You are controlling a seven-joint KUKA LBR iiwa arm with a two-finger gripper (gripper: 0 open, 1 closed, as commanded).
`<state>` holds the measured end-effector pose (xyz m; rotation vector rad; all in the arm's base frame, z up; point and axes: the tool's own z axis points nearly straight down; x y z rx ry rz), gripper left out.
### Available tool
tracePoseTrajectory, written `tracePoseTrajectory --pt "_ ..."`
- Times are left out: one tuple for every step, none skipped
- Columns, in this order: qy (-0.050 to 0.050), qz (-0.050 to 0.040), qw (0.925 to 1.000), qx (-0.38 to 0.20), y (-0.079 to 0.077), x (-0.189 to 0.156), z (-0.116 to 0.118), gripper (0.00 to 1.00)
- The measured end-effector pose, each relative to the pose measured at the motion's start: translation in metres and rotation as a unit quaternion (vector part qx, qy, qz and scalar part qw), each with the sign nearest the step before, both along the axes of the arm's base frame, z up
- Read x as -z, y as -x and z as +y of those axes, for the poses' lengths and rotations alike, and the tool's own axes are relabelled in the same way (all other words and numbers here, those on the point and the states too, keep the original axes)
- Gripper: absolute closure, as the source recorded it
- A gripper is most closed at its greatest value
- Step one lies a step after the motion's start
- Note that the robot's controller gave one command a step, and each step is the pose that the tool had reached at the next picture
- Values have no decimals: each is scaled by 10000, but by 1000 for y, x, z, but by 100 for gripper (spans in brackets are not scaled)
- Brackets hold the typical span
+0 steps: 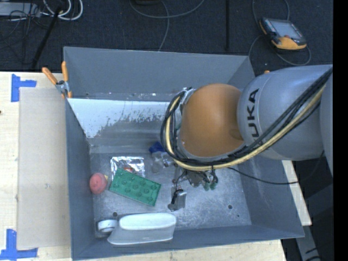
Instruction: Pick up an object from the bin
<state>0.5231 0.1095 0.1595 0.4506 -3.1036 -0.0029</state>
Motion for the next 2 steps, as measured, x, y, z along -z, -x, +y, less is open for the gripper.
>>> tracePoseTrajectory --pt "3 -17 9997 -242 -71 94 21 0" --pt "1 -28 9999 104 3 90 44 0"
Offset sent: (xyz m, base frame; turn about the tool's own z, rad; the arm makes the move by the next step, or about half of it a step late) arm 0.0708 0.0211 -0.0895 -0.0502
